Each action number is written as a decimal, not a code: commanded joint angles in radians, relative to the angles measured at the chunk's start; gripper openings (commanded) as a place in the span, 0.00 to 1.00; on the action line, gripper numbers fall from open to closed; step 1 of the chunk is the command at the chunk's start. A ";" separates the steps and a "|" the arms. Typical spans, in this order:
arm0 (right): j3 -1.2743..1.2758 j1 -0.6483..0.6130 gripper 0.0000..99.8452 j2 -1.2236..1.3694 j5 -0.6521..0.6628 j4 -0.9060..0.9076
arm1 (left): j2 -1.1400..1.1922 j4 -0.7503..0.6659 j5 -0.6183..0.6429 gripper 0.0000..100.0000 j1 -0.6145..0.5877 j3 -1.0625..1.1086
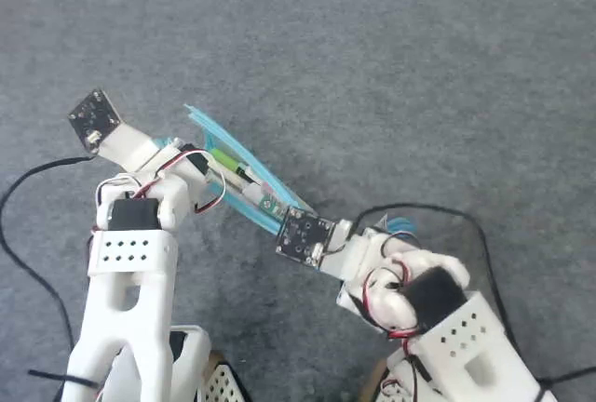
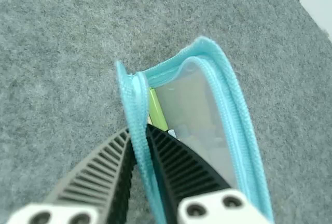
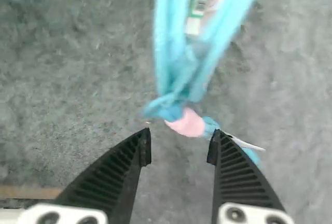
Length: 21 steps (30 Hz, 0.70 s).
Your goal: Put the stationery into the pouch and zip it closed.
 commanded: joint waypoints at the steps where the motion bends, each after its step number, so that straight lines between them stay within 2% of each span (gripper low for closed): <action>1: 0.060 -0.008 0.18 0.021 0.025 -0.107 | 0.002 -0.038 0.008 0.01 -0.009 -0.058; 8: 0.084 0.079 0.30 0.136 0.025 -0.289 | 0.003 -0.038 0.008 0.01 -0.009 -0.058; 15: 0.089 0.105 0.31 0.214 0.025 -0.398 | 0.003 -0.037 0.008 0.01 -0.008 -0.056; 17: 0.083 0.110 0.28 0.220 0.025 -0.403 | 0.003 -0.037 0.008 0.01 -0.005 -0.054; 21: 0.044 0.120 0.10 0.196 0.021 -0.361 | 0.003 -0.038 0.008 0.01 0.043 -0.022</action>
